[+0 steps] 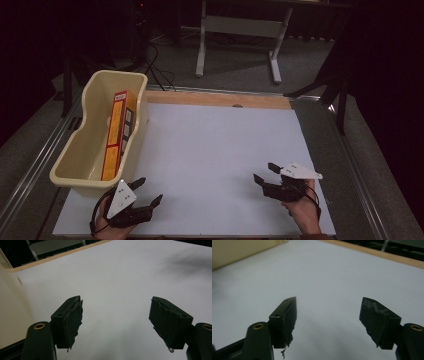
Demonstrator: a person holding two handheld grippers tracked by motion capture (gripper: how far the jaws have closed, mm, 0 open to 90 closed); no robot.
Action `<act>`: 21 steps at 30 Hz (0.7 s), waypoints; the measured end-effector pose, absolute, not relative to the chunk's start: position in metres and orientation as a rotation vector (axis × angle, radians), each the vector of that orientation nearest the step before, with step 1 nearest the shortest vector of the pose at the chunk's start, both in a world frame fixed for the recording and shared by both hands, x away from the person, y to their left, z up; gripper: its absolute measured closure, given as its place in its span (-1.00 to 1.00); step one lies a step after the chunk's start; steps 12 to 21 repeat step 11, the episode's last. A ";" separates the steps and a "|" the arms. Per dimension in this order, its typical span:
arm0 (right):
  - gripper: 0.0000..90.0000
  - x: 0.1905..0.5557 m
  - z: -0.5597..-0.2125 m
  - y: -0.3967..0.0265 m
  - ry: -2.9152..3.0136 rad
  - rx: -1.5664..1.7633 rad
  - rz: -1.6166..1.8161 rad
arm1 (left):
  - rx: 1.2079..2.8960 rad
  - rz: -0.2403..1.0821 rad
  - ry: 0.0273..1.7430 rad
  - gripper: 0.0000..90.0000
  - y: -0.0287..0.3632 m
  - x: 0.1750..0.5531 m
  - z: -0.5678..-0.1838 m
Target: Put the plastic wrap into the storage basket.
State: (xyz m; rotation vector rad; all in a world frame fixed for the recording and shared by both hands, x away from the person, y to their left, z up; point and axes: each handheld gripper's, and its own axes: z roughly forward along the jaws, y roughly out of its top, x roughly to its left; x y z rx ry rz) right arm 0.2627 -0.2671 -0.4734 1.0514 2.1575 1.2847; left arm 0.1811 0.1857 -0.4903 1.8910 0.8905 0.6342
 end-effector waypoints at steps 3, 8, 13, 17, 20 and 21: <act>-0.34 0.250 -0.479 -0.282 2.121 1.092 1.296 | 1.889 0.633 0.889 -0.40 0.186 0.181 -0.490; -0.37 0.238 -0.491 -0.297 2.130 1.109 1.261 | 1.888 0.634 0.887 -0.40 0.186 0.181 -0.490; -0.37 0.241 -0.494 -0.303 2.119 1.141 1.268 | 1.891 0.634 0.886 -0.40 0.185 0.181 -0.490; -0.37 0.241 -0.494 -0.303 2.119 1.141 1.268 | 1.891 0.634 0.886 -0.40 0.185 0.181 -0.490; -0.37 0.241 -0.494 -0.303 2.119 1.141 1.268 | 1.891 0.634 0.886 -0.40 0.185 0.181 -0.490; -0.37 0.241 -0.494 -0.303 2.119 1.141 1.268 | 1.891 0.634 0.886 -0.40 0.185 0.181 -0.490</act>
